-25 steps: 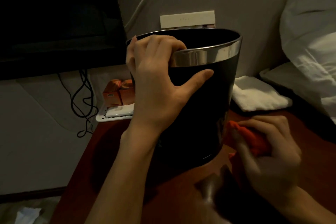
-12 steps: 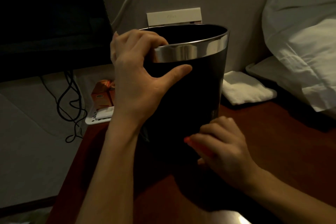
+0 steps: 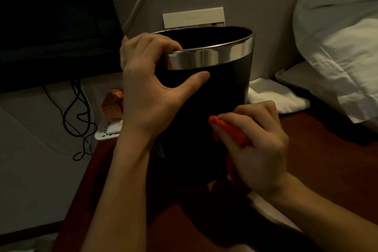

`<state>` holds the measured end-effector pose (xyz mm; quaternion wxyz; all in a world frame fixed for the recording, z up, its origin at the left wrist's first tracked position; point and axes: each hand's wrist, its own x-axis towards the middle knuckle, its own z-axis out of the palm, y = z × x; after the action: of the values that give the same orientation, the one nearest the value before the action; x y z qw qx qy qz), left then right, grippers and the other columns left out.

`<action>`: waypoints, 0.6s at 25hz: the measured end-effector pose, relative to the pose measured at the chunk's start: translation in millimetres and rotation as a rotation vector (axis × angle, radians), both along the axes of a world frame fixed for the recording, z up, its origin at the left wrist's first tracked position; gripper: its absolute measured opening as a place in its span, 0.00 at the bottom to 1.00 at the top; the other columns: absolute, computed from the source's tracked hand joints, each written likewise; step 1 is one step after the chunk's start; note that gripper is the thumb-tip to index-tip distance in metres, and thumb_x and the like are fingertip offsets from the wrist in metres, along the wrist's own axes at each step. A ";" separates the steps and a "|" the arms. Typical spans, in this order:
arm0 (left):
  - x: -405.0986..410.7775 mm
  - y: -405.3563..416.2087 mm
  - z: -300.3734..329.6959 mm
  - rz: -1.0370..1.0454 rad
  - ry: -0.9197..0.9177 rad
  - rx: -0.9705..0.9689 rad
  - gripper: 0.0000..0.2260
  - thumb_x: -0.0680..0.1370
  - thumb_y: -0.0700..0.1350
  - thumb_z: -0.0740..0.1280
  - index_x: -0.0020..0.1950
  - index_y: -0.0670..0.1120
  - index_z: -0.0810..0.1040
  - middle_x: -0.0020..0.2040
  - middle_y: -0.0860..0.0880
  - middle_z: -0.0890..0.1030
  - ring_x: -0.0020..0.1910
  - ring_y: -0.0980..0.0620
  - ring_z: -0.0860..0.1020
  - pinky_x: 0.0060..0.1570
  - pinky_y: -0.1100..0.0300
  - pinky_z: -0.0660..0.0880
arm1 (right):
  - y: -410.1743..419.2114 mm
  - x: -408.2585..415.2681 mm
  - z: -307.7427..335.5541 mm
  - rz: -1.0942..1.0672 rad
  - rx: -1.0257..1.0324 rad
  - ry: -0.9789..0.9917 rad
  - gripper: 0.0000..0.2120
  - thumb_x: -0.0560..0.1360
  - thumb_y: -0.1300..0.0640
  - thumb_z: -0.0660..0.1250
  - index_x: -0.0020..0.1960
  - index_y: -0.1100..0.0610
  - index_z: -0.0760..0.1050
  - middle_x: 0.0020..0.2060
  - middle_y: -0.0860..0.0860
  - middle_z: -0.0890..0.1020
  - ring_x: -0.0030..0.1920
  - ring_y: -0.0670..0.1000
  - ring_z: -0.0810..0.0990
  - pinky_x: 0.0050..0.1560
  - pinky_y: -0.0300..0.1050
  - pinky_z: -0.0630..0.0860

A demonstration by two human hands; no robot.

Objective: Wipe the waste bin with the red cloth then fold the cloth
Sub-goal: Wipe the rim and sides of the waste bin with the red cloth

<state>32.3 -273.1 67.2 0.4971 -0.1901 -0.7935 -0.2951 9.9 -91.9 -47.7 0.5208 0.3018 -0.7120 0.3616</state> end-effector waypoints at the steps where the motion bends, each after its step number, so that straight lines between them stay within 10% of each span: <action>1: 0.3 -0.9 0.0 0.004 0.004 0.000 0.15 0.69 0.55 0.74 0.49 0.51 0.73 0.49 0.55 0.74 0.57 0.55 0.71 0.67 0.43 0.62 | -2.8 1.9 -4.1 0.013 0.000 -0.008 0.07 0.76 0.57 0.75 0.48 0.60 0.85 0.45 0.55 0.82 0.46 0.55 0.75 0.45 0.53 0.74; 6: 4.6 31.6 -0.7 0.181 0.003 -0.025 0.12 0.72 0.57 0.69 0.52 0.54 0.76 0.57 0.56 0.75 0.64 0.51 0.68 0.69 0.39 0.56 | -12.8 9.5 -48.8 0.069 0.370 -0.009 0.04 0.76 0.55 0.74 0.46 0.56 0.85 0.43 0.51 0.81 0.43 0.54 0.74 0.38 0.50 0.69; 15: -2.0 -2.2 -1.3 -0.027 -0.020 0.100 0.16 0.69 0.58 0.73 0.49 0.51 0.74 0.50 0.63 0.72 0.58 0.56 0.70 0.63 0.39 0.66 | 31.6 -4.4 -8.6 -0.044 -0.073 -0.136 0.11 0.77 0.56 0.70 0.53 0.63 0.80 0.51 0.53 0.76 0.52 0.51 0.74 0.56 0.33 0.69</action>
<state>30.2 -275.3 65.9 0.4941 -0.1728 -0.7801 -0.3429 5.5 -60.3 -56.3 0.4896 0.2416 -0.7387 0.3953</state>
